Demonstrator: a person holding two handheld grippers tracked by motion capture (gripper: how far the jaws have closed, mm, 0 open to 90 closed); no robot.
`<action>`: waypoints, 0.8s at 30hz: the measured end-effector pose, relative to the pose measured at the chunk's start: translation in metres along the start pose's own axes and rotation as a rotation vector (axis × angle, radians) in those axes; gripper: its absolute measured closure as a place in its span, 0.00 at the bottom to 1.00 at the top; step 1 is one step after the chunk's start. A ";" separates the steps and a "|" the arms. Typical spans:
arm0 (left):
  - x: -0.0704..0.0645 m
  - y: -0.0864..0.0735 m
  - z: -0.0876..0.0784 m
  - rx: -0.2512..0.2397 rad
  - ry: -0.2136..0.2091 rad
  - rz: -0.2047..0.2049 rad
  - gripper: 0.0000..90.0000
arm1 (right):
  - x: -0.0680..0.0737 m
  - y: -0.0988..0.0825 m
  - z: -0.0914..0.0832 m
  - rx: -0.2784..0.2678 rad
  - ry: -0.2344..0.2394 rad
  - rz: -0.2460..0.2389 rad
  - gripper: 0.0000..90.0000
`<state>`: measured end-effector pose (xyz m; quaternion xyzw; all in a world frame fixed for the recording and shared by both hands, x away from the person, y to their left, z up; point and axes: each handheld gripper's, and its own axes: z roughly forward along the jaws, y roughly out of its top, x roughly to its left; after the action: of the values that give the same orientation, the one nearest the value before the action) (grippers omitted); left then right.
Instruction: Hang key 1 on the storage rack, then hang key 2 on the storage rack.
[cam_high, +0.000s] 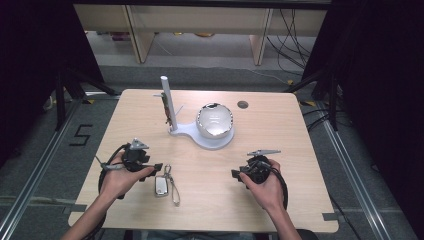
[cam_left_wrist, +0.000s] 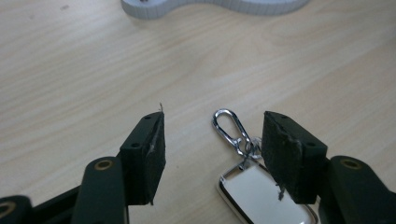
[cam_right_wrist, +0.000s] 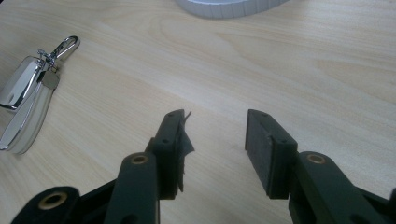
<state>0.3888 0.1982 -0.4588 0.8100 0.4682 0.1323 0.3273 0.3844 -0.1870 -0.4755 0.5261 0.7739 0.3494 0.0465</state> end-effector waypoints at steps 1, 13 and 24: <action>-0.001 -0.001 0.000 0.003 0.002 0.003 0.44 | -0.002 0.000 0.001 -0.025 0.013 -0.033 0.65; 0.000 0.000 -0.001 0.049 -0.018 0.021 0.49 | -0.004 0.001 -0.002 -0.032 0.014 -0.034 0.65; 0.001 0.020 0.007 0.160 -0.057 0.043 0.56 | -0.008 0.003 -0.005 -0.012 -0.010 0.001 0.65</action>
<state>0.4065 0.1889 -0.4508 0.8469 0.4504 0.0782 0.2717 0.3884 -0.1950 -0.4724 0.5278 0.7714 0.3514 0.0535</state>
